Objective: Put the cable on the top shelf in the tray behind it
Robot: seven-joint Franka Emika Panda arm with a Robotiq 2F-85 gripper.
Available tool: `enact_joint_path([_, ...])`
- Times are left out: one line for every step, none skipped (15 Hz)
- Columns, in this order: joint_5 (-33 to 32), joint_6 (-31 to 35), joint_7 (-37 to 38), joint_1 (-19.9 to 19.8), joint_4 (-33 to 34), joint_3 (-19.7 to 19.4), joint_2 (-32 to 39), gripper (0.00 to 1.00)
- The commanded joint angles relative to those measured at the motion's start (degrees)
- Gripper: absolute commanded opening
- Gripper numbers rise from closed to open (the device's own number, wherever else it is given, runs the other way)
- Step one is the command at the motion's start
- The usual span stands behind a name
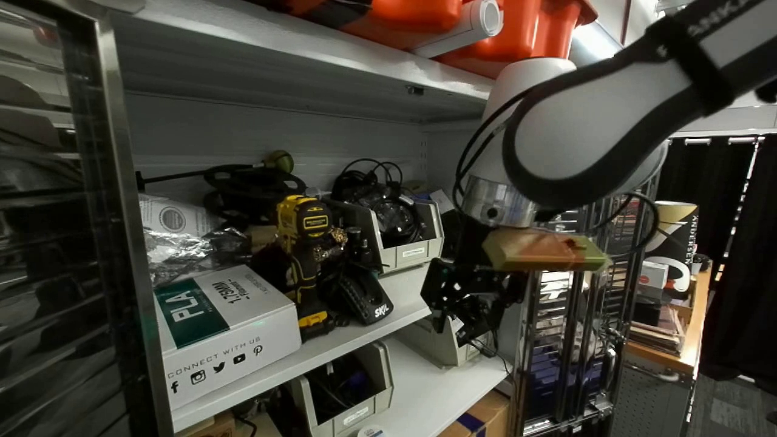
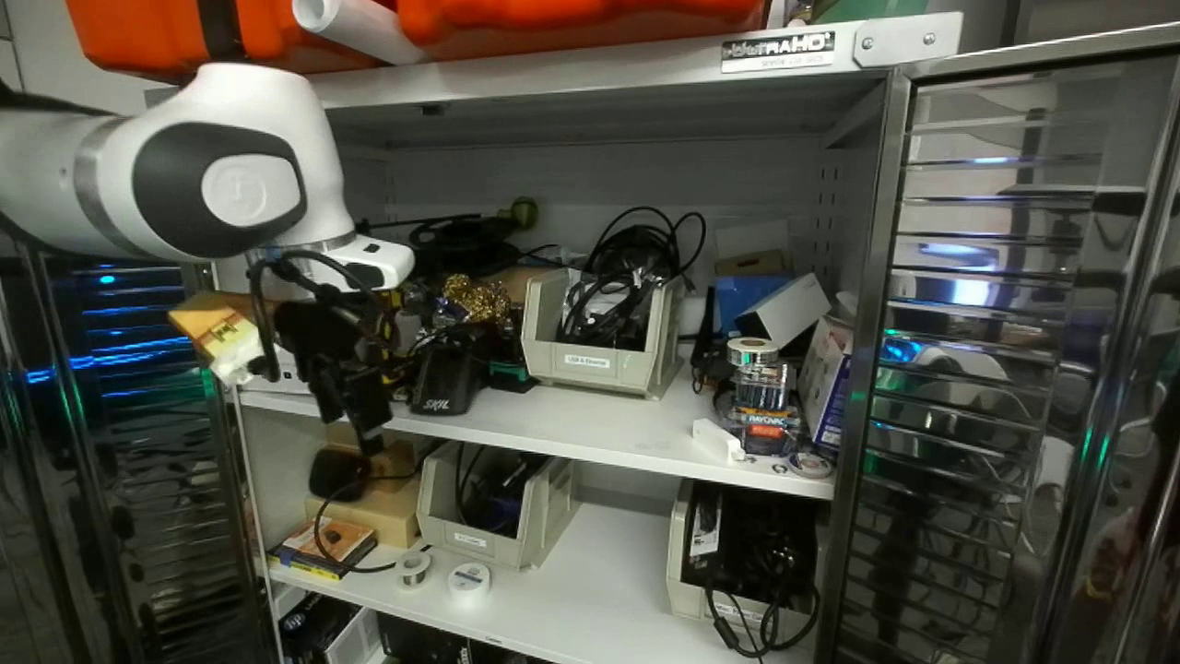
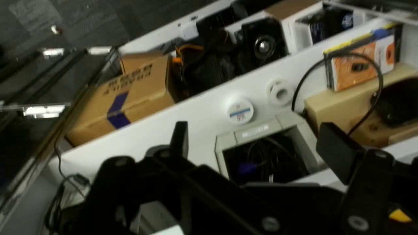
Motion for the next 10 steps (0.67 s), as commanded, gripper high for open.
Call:
enact_joint_path([8.32, -16.58, -7.79, -0.77, -0.98, -2.44, -7.75, 1.0])
enact_joint_path([9.45, -21.87, -8.85, -1.31, -0.09, -3.26, -8.61, 1.0])
enact_joint_path([10.11, -27.03, -9.49, -2.03, 0.76, -4.14, -9.31, 1.0])
enact_joint_path([10.63, -31.98, -10.34, -2.62, 1.62, -5.13, -9.92, 1.0])
enact_joint_path([9.46, -36.95, -9.89, 0.55, 2.54, -9.6, -10.64, 1.0])
enact_joint_path([9.53, -41.87, -10.93, 0.42, 3.61, -10.83, -11.4, 1.0])
enact_joint_path([9.95, -46.56, -12.91, 1.06, 4.49, -12.69, -11.78, 1.0])
enact_joint_path([9.47, -40.2, -11.39, -3.6, 2.32, -6.9, -10.58, 1.0])
enact_joint_path([9.61, -43.51, -12.53, -3.63, 3.1, -8.06, -11.06, 1.0])
enact_joint_path([9.69, -44.84, -13.19, -3.68, 3.49, -8.71, -11.36, 1.0])
